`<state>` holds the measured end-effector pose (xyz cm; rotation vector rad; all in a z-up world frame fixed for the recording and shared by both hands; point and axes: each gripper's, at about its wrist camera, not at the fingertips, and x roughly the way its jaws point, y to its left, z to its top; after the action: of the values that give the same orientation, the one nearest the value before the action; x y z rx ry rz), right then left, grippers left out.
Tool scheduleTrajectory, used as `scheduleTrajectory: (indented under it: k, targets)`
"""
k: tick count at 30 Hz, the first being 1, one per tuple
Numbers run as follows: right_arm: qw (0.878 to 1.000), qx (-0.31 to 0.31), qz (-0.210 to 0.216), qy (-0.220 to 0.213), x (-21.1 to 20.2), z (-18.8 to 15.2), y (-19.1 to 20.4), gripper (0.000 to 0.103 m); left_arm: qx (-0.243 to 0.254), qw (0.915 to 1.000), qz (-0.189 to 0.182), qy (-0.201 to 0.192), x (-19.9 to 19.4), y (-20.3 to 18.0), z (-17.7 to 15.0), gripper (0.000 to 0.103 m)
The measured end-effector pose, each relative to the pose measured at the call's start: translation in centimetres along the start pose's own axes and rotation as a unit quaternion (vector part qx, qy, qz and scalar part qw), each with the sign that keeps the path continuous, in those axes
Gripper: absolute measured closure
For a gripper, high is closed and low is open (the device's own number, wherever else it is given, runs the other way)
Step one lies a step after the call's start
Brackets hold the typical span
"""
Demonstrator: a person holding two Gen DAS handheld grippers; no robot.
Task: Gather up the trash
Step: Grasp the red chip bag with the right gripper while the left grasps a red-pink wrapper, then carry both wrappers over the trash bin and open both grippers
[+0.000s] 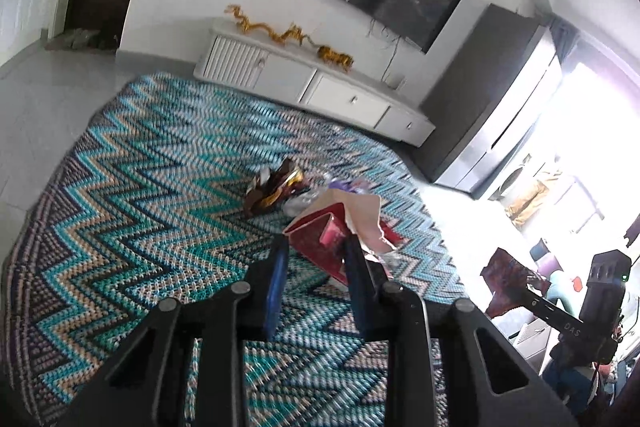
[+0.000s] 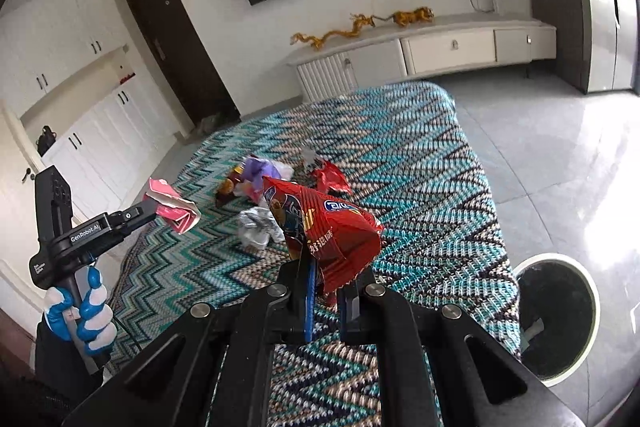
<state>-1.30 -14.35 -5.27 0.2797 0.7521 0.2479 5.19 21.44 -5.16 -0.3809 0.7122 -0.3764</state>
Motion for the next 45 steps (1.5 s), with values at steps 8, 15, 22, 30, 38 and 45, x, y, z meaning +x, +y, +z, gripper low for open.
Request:
scheduleTrajectory:
  k: [8, 15, 22, 30, 38, 45]
  targets:
    - [0.999, -0.010, 0.007, -0.052, -5.4, -0.1, 0.6, 0.095, 0.027, 0.9984, -0.027, -0.041, -4.4, -3.3, 0.3, 0.077]
    - [0.995, -0.006, 0.001, -0.095, -9.0, -0.4, -0.5, 0.095, 0.067, 0.9947, -0.047, -0.062, -6.7, -7.5, 0.7, 0.077]
    - [0.990, 0.031, -0.017, -0.136, -12.4, -1.3, -4.2, 0.094, 0.122, 0.9876, -0.082, -0.056, -6.4, -13.6, 0.7, 0.077]
    - [0.982, 0.094, -0.037, -0.159, -13.5, -2.5, -10.2, 0.094, 0.181, 0.9763, -0.118, -0.013, -3.0, -20.9, -0.1, 0.077]
    - [0.973, 0.164, -0.072, -0.145, -12.6, -4.8, -17.7, 0.093, 0.238, 0.9588, -0.142, 0.063, 5.2, -29.0, -2.9, 0.077]
    - [0.961, 0.232, -0.101, -0.107, -10.0, -7.0, -24.2, 0.090, 0.275, 0.9420, -0.135, 0.137, 13.7, -34.6, -6.5, 0.077]
